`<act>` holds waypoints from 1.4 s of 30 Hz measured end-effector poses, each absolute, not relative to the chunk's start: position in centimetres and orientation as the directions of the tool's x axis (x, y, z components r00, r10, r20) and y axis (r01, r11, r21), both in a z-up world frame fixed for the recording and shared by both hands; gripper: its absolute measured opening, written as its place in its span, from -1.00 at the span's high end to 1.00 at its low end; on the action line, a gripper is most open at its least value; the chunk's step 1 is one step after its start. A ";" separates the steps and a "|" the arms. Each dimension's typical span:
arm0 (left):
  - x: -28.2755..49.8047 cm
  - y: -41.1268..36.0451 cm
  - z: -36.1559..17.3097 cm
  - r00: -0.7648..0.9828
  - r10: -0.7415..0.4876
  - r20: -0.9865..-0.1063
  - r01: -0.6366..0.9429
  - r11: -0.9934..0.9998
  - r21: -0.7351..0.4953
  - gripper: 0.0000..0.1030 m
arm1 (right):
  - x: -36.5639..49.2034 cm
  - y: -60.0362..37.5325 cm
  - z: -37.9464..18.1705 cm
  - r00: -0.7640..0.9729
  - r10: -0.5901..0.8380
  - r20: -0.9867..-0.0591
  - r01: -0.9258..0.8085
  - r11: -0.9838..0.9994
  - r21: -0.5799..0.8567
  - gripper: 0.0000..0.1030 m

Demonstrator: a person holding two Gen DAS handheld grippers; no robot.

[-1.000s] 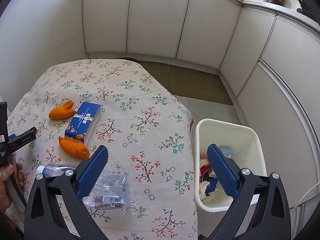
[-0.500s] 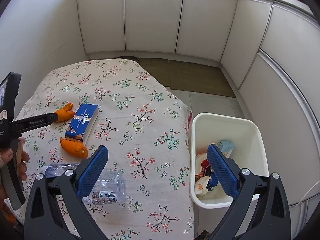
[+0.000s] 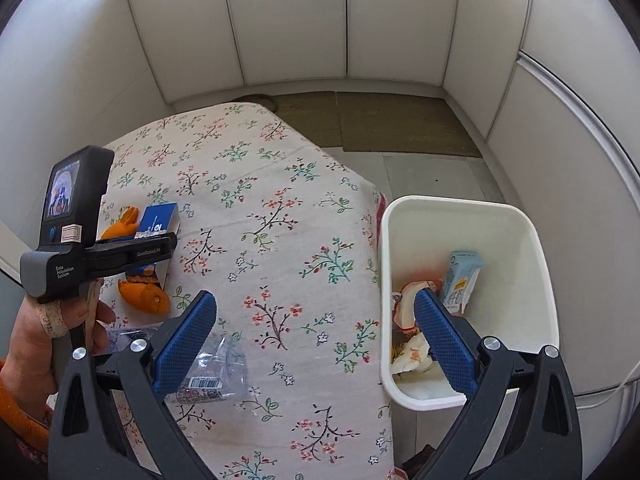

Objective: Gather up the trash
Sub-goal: 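Grasp the blue biscuit box with the left gripper and lift it, then grasp the orange peel with the right gripper while the left gripper holds the biscuit box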

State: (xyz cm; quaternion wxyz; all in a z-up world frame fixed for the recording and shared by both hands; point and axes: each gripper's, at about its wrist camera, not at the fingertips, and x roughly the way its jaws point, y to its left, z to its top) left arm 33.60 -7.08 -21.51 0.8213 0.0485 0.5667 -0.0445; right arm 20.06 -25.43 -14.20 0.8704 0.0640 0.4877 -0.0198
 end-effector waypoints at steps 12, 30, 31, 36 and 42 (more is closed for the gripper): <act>29.0 -0.4 -10.5 0.518 -0.116 -0.847 0.091 0.993 -0.081 -0.01 | 22.8 -16.0 -15.2 0.449 0.213 -0.868 -0.301 0.950 0.077 -0.87; 26.0 4.8 -9.2 0.524 -0.164 -0.836 0.040 0.985 -0.168 -0.02 | 26.6 -8.0 -21.8 0.287 0.211 -0.935 -0.523 0.852 0.032 -0.26; 25.9 4.8 -9.2 0.523 -0.164 -0.836 0.041 0.985 -0.168 -0.02 | 26.8 -7.9 -21.7 0.298 0.214 -0.930 -0.526 0.850 0.027 -0.21; 26.2 5.2 -9.6 0.516 -0.159 -0.842 0.025 0.985 -0.171 -0.02 | 27.8 -7.4 -22.5 0.268 0.209 -0.941 -0.517 0.855 0.043 0.97; 26.3 5.8 -9.3 0.533 -0.162 -0.831 0.001 0.982 -0.191 -0.02 | 27.4 -7.4 -21.1 0.285 0.282 -0.916 -0.493 0.863 0.112 0.99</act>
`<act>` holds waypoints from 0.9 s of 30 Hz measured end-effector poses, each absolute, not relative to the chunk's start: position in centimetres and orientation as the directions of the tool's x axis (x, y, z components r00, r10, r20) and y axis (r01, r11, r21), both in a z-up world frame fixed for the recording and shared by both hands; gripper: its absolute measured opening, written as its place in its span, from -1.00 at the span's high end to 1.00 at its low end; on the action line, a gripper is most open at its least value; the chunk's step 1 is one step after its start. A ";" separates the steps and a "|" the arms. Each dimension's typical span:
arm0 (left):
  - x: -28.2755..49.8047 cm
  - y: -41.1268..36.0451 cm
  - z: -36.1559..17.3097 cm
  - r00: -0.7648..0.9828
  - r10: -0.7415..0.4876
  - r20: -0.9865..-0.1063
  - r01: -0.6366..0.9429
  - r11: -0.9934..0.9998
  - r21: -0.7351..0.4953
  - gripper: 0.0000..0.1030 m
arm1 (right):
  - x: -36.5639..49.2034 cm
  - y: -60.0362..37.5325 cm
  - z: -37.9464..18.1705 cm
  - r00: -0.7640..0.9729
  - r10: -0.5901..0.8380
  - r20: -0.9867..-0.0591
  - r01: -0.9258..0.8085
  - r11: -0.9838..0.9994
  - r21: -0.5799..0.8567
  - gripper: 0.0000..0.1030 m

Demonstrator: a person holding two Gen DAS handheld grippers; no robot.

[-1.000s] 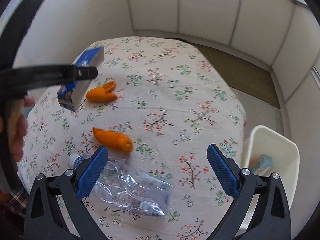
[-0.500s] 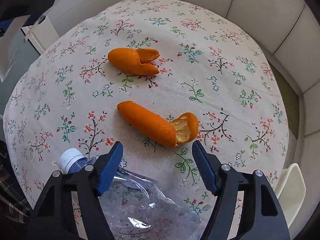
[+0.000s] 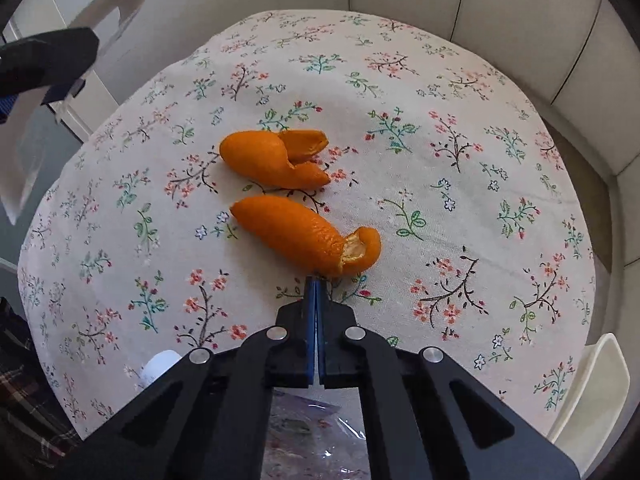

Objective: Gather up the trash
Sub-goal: 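Grasp the orange peel with the right gripper while the left gripper holds the biscuit box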

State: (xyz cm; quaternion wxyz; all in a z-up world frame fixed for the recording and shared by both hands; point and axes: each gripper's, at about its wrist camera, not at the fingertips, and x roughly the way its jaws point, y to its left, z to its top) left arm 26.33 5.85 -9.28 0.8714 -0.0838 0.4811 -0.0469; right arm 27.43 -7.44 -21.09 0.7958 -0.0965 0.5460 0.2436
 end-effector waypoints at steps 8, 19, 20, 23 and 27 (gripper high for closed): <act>26.1 5.9 -8.5 0.554 -0.174 -0.814 -0.001 0.978 -0.210 -0.02 | 26.4 -7.9 -16.4 0.381 0.343 -0.858 -0.484 0.865 0.131 0.99; 26.3 6.7 -8.8 0.536 -0.193 -0.822 -0.001 0.973 -0.229 -0.02 | 27.3 -5.7 -19.7 0.332 0.337 -0.881 -0.588 0.805 0.087 -0.27; 26.3 6.9 -8.8 0.536 -0.193 -0.822 -0.004 0.973 -0.231 -0.02 | 27.6 -5.4 -20.1 0.323 0.334 -0.885 -0.596 0.798 0.083 -0.27; 26.5 7.3 -8.9 0.537 -0.185 -0.823 -0.017 0.973 -0.230 -0.02 | 28.2 -4.9 -21.4 0.291 0.321 -0.901 -0.614 0.785 0.081 -0.18; 26.8 8.0 -9.1 0.538 -0.167 -0.826 -0.040 0.974 -0.222 -0.02 | 28.5 -4.7 -22.0 0.284 0.299 -0.911 -0.602 0.795 0.073 0.58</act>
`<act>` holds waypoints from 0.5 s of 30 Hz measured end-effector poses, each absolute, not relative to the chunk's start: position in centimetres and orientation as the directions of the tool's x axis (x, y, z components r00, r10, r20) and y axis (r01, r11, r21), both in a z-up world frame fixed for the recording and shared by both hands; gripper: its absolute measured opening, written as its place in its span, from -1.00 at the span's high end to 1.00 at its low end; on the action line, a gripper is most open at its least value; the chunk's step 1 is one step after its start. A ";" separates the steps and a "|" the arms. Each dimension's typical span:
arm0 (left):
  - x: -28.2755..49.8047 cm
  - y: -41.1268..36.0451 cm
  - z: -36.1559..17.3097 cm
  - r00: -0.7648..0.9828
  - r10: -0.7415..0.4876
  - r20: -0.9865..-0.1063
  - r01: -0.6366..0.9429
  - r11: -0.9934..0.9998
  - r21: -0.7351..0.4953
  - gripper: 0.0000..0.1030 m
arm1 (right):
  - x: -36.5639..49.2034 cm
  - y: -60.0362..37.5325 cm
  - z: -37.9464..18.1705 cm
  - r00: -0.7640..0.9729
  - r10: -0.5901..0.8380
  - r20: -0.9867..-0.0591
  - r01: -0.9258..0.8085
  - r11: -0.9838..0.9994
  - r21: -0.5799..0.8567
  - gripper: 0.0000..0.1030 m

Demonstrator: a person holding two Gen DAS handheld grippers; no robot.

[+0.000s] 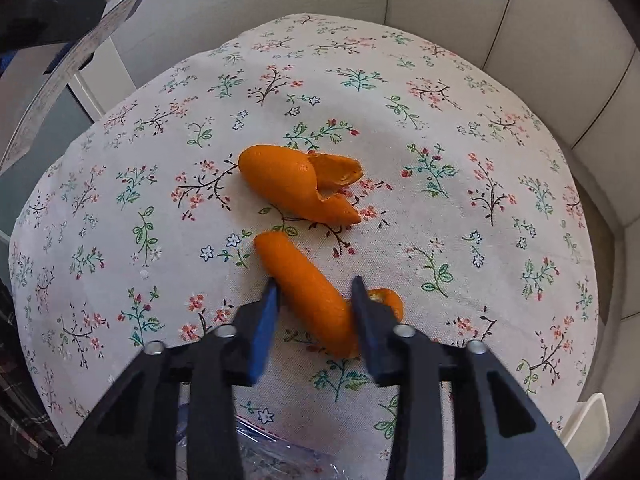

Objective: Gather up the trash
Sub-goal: 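Grasp the orange peel with the right gripper while the left gripper holds the biscuit box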

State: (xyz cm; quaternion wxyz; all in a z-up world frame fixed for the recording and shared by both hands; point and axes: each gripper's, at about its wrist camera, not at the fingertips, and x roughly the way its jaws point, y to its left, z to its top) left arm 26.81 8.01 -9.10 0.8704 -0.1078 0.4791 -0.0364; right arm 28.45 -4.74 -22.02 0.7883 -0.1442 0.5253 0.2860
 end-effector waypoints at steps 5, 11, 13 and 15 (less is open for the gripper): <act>26.7 8.5 -8.7 0.564 -0.124 -0.816 -0.070 0.978 -0.197 -0.02 | 28.5 -4.9 -21.7 0.304 0.276 -0.912 -0.567 0.822 0.060 0.73; 26.0 7.8 -7.5 0.616 -0.064 -0.785 -0.076 0.987 -0.139 -0.02 | 27.9 -6.0 -18.9 0.377 0.295 -0.878 -0.522 0.851 0.062 0.73; 26.0 7.6 -7.2 0.624 -0.060 -0.779 -0.075 0.988 -0.136 -0.02 | 27.7 -6.5 -17.7 0.404 0.301 -0.864 -0.508 0.859 0.062 0.73; 25.9 7.1 -6.8 0.633 -0.059 -0.772 -0.071 0.989 -0.133 -0.02 | 27.4 -7.2 -16.5 0.432 0.305 -0.849 -0.489 0.870 0.064 0.73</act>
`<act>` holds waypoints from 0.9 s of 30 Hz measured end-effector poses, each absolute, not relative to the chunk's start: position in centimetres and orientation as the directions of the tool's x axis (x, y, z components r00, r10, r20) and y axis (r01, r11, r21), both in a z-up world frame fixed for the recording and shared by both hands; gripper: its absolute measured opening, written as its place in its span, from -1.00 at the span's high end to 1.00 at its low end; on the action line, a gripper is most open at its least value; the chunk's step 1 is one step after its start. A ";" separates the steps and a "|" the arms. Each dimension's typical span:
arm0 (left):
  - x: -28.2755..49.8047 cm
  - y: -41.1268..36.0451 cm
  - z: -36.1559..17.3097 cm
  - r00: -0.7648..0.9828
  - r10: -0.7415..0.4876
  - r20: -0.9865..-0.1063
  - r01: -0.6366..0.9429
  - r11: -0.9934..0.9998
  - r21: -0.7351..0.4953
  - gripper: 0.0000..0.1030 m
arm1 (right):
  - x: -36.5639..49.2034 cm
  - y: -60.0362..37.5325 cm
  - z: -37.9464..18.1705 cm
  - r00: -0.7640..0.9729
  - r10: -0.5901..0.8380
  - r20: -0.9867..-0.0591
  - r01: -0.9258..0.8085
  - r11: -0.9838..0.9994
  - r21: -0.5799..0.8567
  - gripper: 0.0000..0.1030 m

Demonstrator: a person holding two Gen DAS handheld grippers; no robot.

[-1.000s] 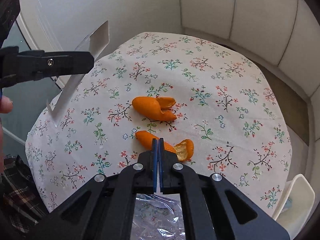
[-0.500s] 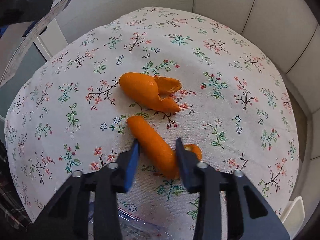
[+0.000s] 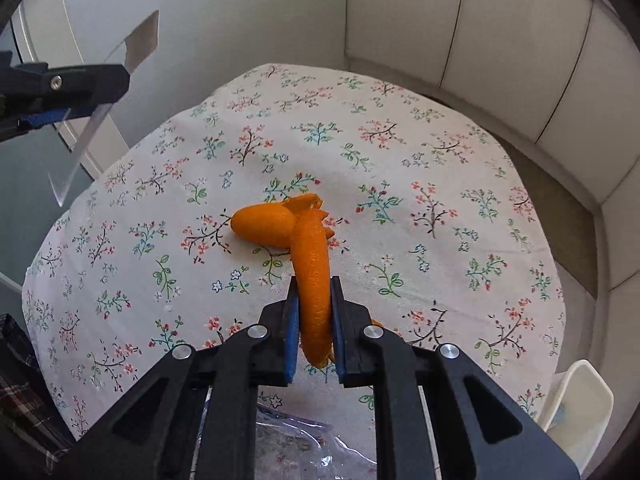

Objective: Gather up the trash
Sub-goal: 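Grasp the orange peel with the right gripper while the left gripper holds the biscuit box, then carry the biscuit box and orange peel over the white bin and release both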

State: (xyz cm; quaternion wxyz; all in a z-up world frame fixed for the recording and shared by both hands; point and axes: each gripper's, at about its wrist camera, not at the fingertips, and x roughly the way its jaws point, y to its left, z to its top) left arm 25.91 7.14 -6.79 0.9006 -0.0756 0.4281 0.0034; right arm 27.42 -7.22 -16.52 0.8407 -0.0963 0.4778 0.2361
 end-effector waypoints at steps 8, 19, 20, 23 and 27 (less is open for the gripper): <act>25.6 4.5 -5.3 0.669 -0.078 -0.739 -0.032 0.991 -0.134 -0.02 | 26.2 -11.1 -12.5 0.540 0.284 -0.792 -0.406 0.912 0.050 0.73; 25.0 -1.7 -4.3 0.688 -0.144 -0.712 0.066 0.988 -0.136 -0.02 | 23.5 -18.3 -9.4 0.633 0.191 -0.751 -0.270 0.963 0.017 0.73; 25.0 -2.4 -4.3 0.689 -0.150 -0.710 0.075 0.988 -0.136 -0.02 | 23.2 -19.3 -9.1 0.640 0.180 -0.747 -0.251 0.968 0.018 0.73; 24.8 -4.4 -4.2 0.691 -0.167 -0.703 0.102 0.986 -0.134 -0.02 | 22.5 -21.7 -8.6 0.658 0.147 -0.739 -0.206 0.979 0.012 0.73; 24.5 -7.4 -4.2 0.693 -0.188 -0.696 0.145 0.982 -0.120 -0.02 | 21.5 -25.1 -8.1 0.676 0.096 -0.731 -0.133 0.991 0.007 0.73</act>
